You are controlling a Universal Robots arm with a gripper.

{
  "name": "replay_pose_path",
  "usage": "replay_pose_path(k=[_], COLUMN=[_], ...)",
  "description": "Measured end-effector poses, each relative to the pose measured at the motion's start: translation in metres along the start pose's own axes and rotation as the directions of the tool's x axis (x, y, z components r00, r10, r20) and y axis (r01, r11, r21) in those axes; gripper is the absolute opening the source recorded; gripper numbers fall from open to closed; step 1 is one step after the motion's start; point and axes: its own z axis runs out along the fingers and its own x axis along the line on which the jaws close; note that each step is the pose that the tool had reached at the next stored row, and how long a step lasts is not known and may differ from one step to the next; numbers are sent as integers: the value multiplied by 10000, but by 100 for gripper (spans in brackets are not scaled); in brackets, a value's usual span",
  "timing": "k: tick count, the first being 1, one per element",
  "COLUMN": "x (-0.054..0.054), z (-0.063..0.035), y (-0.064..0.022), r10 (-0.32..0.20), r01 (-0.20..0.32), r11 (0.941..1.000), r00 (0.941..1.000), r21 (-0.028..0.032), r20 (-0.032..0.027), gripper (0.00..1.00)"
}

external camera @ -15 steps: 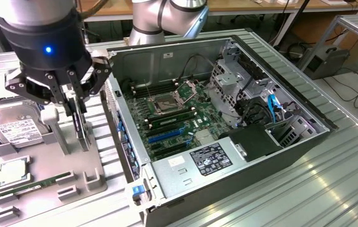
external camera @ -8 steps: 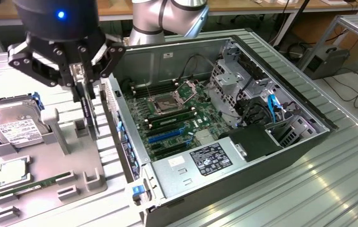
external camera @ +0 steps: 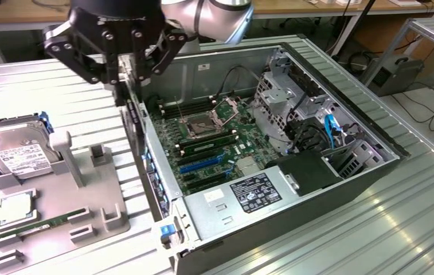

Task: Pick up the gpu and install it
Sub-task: 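Pick up the gpu and move the gpu toward the slot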

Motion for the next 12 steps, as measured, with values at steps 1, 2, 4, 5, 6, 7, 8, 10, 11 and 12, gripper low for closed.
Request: replay_pose_path(k=[1,2,4,5,6,7,8,10,11,12], x=[-50,-91,-184,-229,-279,-322,-368,-461,-506,-551], z=[-3,-4,-5,-5,-6,-6,-6,-6,-5,-2], y=[0,-1,-1,-2,-2,-2,-3,-4,-4,-5], r10=[0,1,2,3,3,4,5,5,7,7], r01=[0,-1,-2,-3,-3,-4,-5,-5,-7,-7], r11=[10000,10000,10000,10000,10000,10000,10000,10000,10000,10000], r00=[10000,10000,10000,10000,10000,10000,10000,10000,10000,9999], r21=[1,1,0,0,0,1,0,0,0,-1], r20=[-13,-20,-33,-40,-50,-59,-68,-84,-92,-100], gripper=[26,26,26,26,26,26,26,26,26,26])
